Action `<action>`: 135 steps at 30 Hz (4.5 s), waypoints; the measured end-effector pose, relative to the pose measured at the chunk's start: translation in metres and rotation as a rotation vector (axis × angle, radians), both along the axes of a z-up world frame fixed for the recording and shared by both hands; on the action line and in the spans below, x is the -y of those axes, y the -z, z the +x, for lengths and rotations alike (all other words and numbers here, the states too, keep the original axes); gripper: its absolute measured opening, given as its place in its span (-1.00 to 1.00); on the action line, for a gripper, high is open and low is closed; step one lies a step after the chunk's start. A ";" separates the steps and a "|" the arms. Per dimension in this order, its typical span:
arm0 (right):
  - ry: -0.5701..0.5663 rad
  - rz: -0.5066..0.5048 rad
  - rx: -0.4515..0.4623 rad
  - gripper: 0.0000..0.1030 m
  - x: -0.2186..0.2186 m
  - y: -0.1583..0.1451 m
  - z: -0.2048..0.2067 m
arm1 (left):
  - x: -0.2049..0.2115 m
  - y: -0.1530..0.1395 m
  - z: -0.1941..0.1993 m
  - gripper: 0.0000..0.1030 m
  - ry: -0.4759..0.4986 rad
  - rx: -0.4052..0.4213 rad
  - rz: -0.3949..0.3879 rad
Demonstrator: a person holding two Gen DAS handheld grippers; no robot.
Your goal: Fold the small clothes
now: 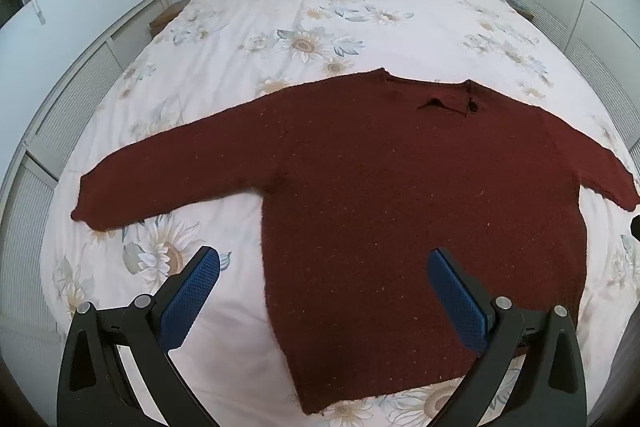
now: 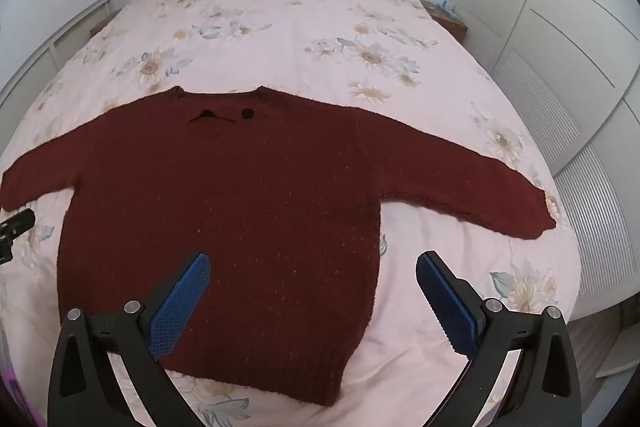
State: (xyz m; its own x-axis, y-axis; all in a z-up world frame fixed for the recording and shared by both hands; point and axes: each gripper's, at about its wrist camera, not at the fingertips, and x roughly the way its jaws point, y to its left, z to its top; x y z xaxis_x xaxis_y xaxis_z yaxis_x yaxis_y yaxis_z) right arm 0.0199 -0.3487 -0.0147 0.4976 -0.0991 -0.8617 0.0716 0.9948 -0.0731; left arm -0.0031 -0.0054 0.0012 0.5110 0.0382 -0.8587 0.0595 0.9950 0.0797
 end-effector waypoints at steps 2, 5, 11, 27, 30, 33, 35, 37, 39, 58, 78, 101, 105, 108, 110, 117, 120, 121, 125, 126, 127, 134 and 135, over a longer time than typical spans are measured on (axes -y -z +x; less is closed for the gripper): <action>-0.001 0.003 -0.006 1.00 0.001 0.000 0.000 | -0.004 0.001 0.002 0.98 -0.001 -0.006 -0.014; -0.005 0.005 -0.005 1.00 0.002 0.000 0.000 | -0.004 -0.001 0.003 0.98 -0.004 -0.011 -0.002; -0.011 -0.007 -0.010 1.00 -0.005 0.002 -0.001 | -0.004 0.004 0.004 0.98 -0.003 -0.014 0.002; -0.025 -0.005 -0.028 1.00 -0.002 0.010 -0.003 | -0.002 0.006 0.007 0.98 0.011 -0.031 0.001; -0.027 -0.006 -0.031 1.00 -0.002 0.010 -0.004 | -0.003 0.006 0.007 0.98 0.014 -0.033 -0.002; -0.027 -0.007 -0.034 1.00 -0.002 0.011 -0.003 | -0.003 0.006 0.008 0.99 0.014 -0.035 -0.003; -0.028 -0.009 -0.035 1.00 -0.002 0.011 -0.004 | -0.003 0.006 0.008 0.99 0.014 -0.036 -0.003; -0.030 -0.011 -0.038 1.00 -0.003 0.012 -0.004 | -0.003 0.006 0.008 0.98 0.015 -0.038 -0.002; -0.032 -0.015 -0.040 1.00 -0.004 0.013 -0.004 | -0.002 0.007 0.008 0.98 0.017 -0.039 0.000; -0.056 -0.013 -0.061 1.00 -0.010 0.016 -0.003 | -0.002 0.017 0.009 0.98 0.024 -0.066 0.004; -0.066 -0.028 -0.070 1.00 -0.012 0.018 0.000 | -0.003 0.019 0.010 0.98 0.026 -0.066 0.005; 0.079 -0.098 0.048 1.00 0.085 0.018 0.044 | -0.002 0.030 0.051 0.98 0.098 -0.070 -0.016; 0.211 -0.097 0.039 1.00 0.156 0.024 0.061 | -0.003 0.032 0.068 0.98 0.105 -0.067 -0.012; 0.321 -0.037 0.008 1.00 0.213 0.037 0.070 | -0.005 0.035 0.079 0.98 0.098 -0.065 -0.020; 0.390 0.015 -0.010 1.00 0.252 0.052 0.074 | -0.007 0.041 0.086 0.98 0.082 -0.081 -0.025; 0.609 0.118 -0.155 1.00 0.346 0.130 0.084 | -0.007 0.065 0.099 0.98 0.065 -0.121 0.020; 0.691 0.172 -0.210 1.00 0.371 0.164 0.083 | -0.009 0.075 0.100 0.98 0.063 -0.142 0.019; 0.709 0.186 -0.221 1.00 0.376 0.173 0.082 | -0.011 0.078 0.100 0.98 0.064 -0.151 0.016; 0.787 0.305 -0.193 0.99 0.397 0.198 0.073 | -0.014 0.088 0.101 0.98 0.063 -0.173 0.021; 0.803 0.319 -0.185 0.99 0.400 0.199 0.072 | -0.015 0.090 0.101 0.98 0.060 -0.179 0.023; 0.824 0.331 -0.178 0.93 0.404 0.200 0.071 | -0.016 0.092 0.101 0.98 0.054 -0.183 0.029; 0.798 0.325 -0.146 -0.69 0.407 0.177 0.075 | -0.016 0.094 0.098 0.98 0.059 -0.176 0.023; 0.784 0.310 -0.139 -0.70 0.403 0.171 0.076 | -0.016 0.094 0.098 0.98 0.061 -0.177 0.019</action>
State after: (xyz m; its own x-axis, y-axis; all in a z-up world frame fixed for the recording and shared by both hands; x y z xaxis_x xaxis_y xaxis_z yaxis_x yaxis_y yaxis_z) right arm 0.0961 -0.7521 -0.1860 0.2713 -0.1202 -0.9550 0.7580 0.6382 0.1350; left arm 0.0950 0.0106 -0.0933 0.3537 0.0288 -0.9349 0.1344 0.9876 0.0812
